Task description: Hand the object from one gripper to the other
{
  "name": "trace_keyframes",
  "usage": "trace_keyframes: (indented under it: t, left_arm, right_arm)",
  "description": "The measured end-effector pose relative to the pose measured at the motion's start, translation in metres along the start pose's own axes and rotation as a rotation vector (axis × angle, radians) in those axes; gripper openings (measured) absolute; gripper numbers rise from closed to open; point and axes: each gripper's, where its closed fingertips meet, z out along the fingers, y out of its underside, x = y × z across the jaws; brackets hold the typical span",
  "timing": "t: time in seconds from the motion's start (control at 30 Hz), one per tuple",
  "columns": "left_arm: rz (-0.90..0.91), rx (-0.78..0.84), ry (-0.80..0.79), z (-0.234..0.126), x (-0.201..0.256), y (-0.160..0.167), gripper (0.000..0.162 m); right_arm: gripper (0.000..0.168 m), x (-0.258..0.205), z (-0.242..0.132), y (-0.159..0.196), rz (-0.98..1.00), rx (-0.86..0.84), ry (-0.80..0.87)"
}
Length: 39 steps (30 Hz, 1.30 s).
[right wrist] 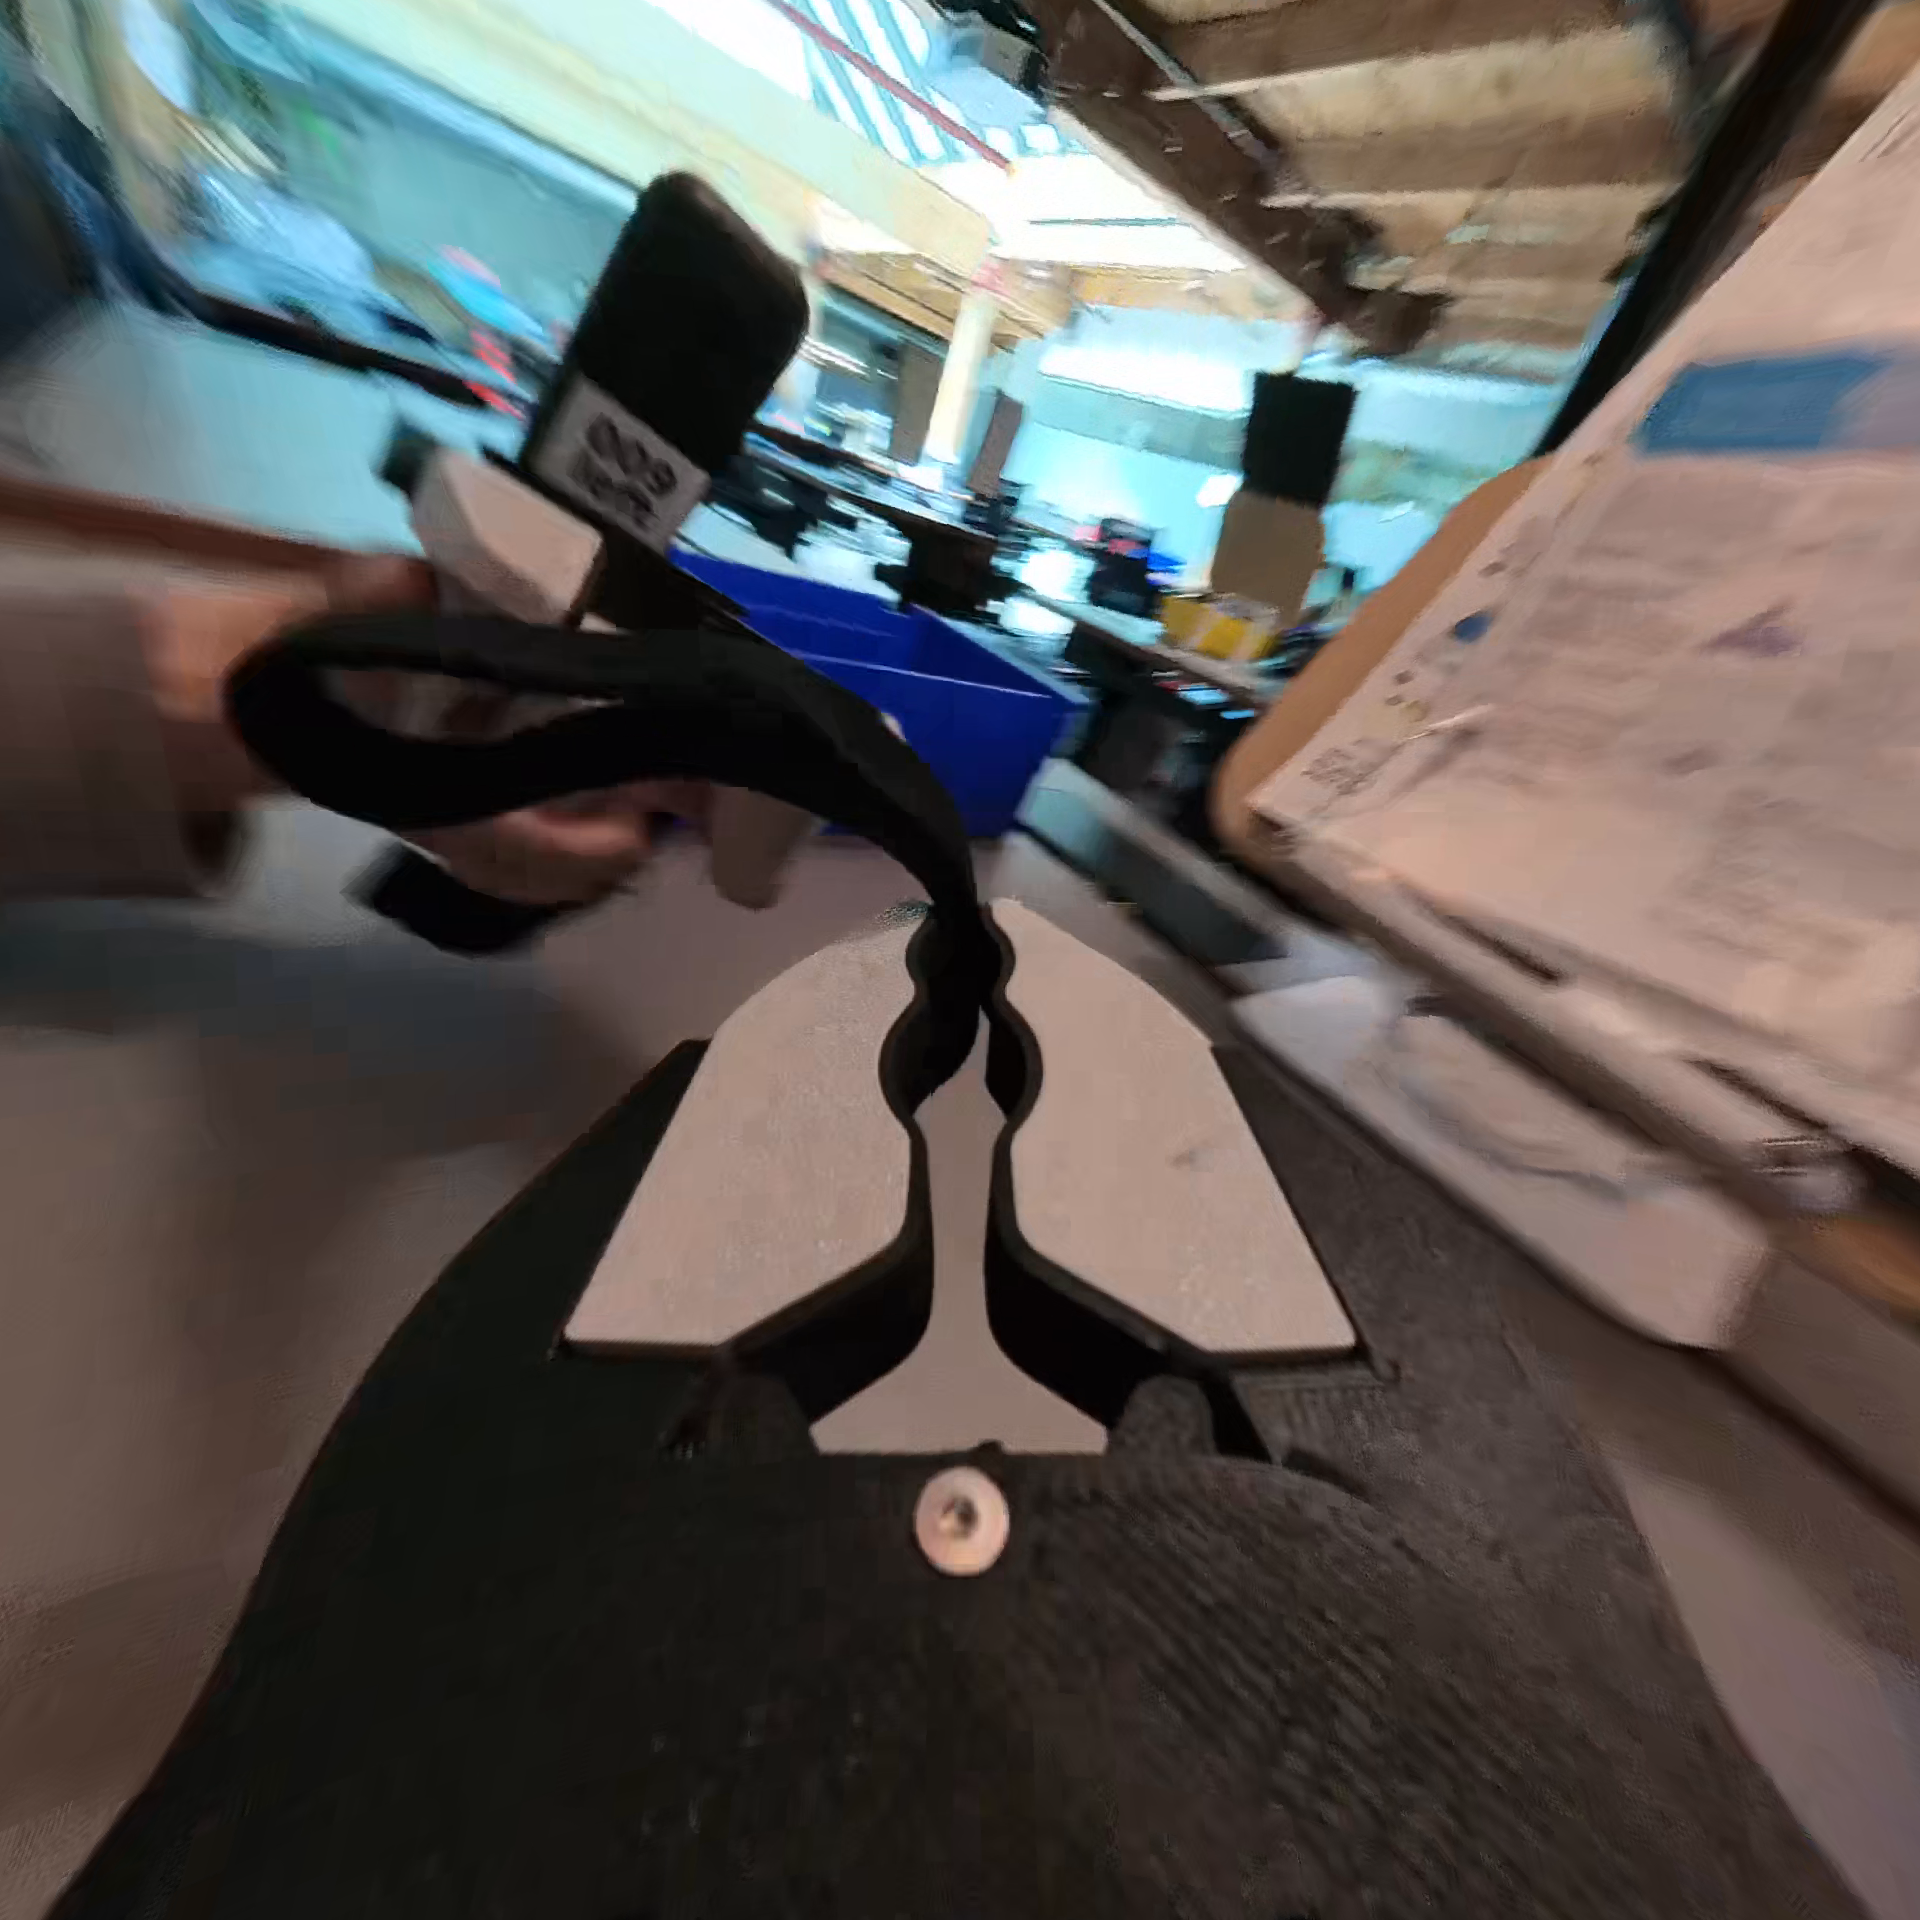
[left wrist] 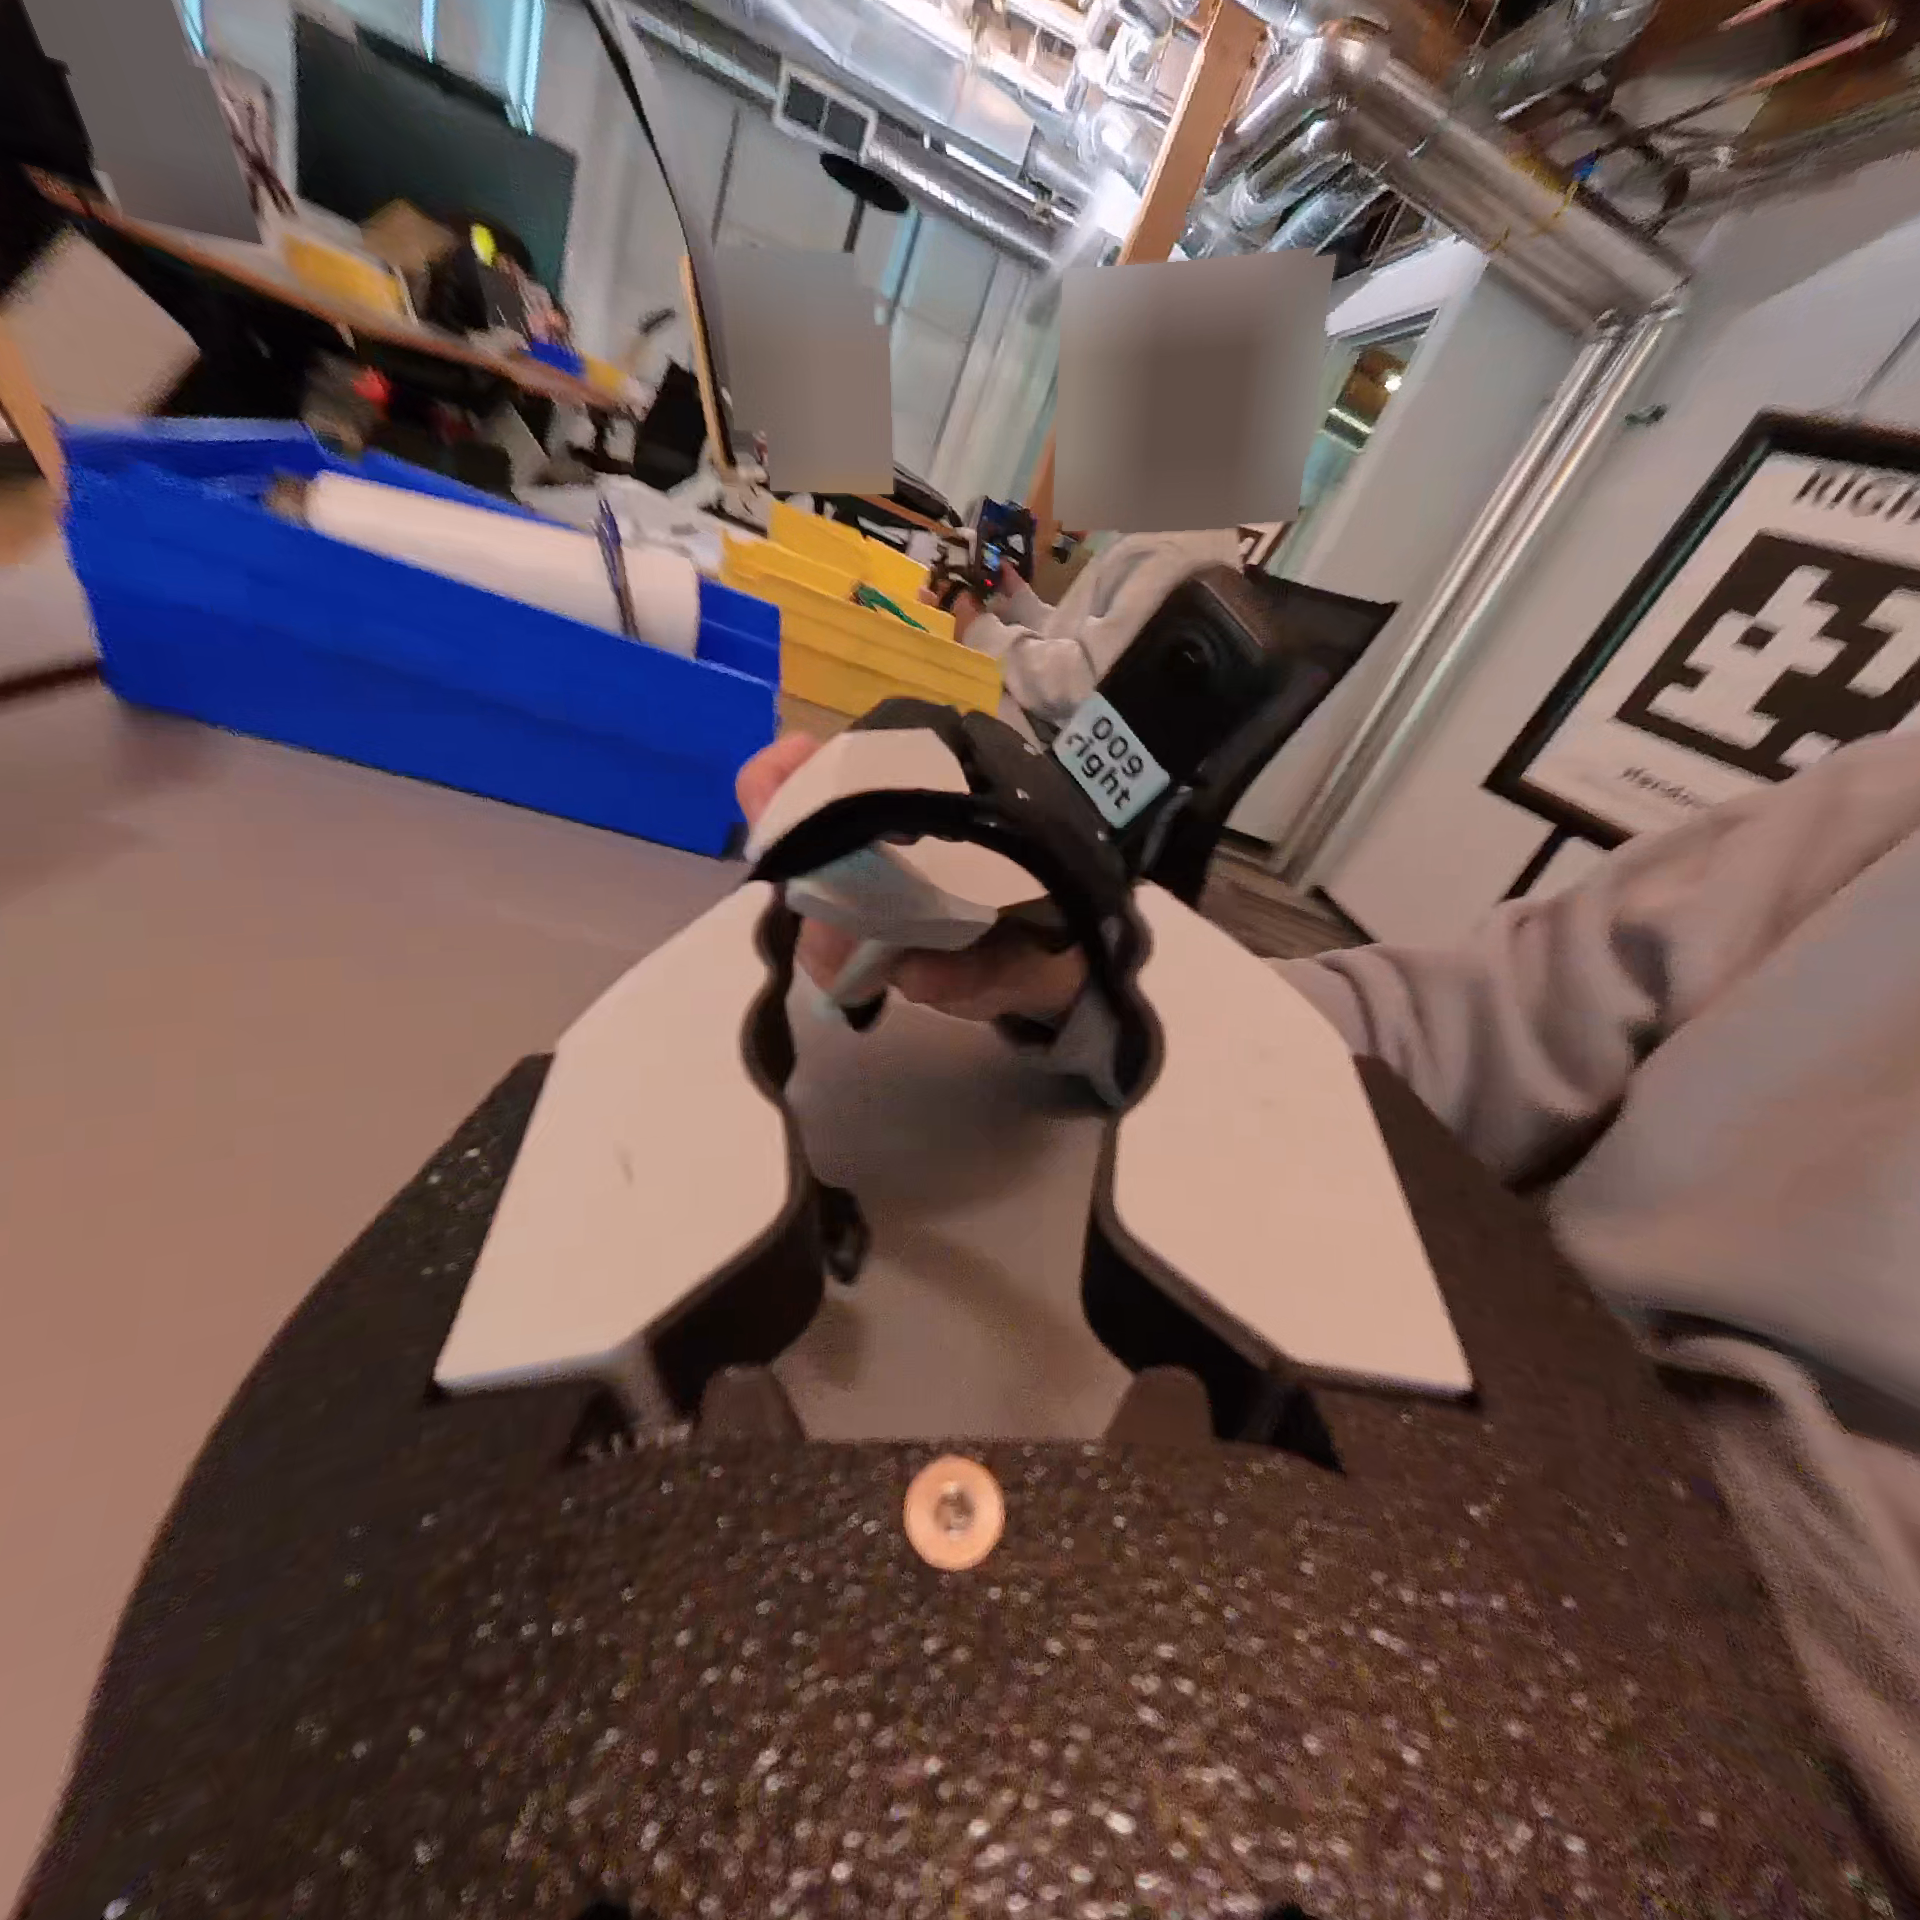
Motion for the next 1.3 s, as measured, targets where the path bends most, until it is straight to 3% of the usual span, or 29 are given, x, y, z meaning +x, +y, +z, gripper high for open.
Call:
trace_keyframes:
  t: [0.1,0.2,0.43,0.53,0.63,0.7,0.77,0.83,0.97,1.13,1.3]
  left_arm:
    - [0.142,0.074,-0.025,-0.009,0.004,-0.009,0.068]
    - [0.195,0.104,-0.061,-0.014,-0.001,-0.011,0.063]
    - [0.128,0.029,-0.016,0.000,0.000,0.006,0.057]
    - [0.065,-0.014,0.030,0.008,0.004,0.014,0.051]
    - [0.134,-0.052,-0.052,0.011,-0.006,0.019,0.006]
    - [0.180,-0.040,-0.145,0.010,-0.017,0.015,0.005]
    - [0.190,0.000,-0.264,0.007,-0.031,0.007,0.004]
    - [0.153,0.075,-0.425,0.000,-0.048,-0.004,0.004]
    - [0.117,0.196,-0.546,-0.005,-0.054,-0.018,0.004]
    - [0.075,0.263,-0.517,0.006,-0.047,-0.018,0.005]
    - [0.039,0.293,-0.463,0.014,-0.042,-0.016,0.004]
  right_arm:
    - [0.005,-0.015,-0.005,-0.018,0.410,0.104,-0.250]
    - [0.005,-0.032,-0.013,-0.032,0.666,0.168,-0.504]
    - [0.005,-0.068,-0.010,-0.016,0.689,0.000,-0.675]
    - [0.005,-0.068,-0.003,0.002,0.621,-0.098,-0.602]
    - [0.005,-0.061,0.001,0.011,0.583,-0.128,-0.520]
    - [0.012,-0.046,0.007,0.018,0.535,-0.122,-0.391]
    - [0.040,-0.027,0.012,0.026,0.439,-0.123,-0.220]
    - [0.050,-0.012,0.014,0.029,0.300,-0.134,-0.077]
    - [0.069,-0.001,0.018,0.022,0.115,-0.124,0.110]
    - [0.056,-0.006,0.022,0.024,-0.073,-0.165,0.169]
    - [0.027,0.000,0.020,0.025,-0.196,-0.203,0.241]
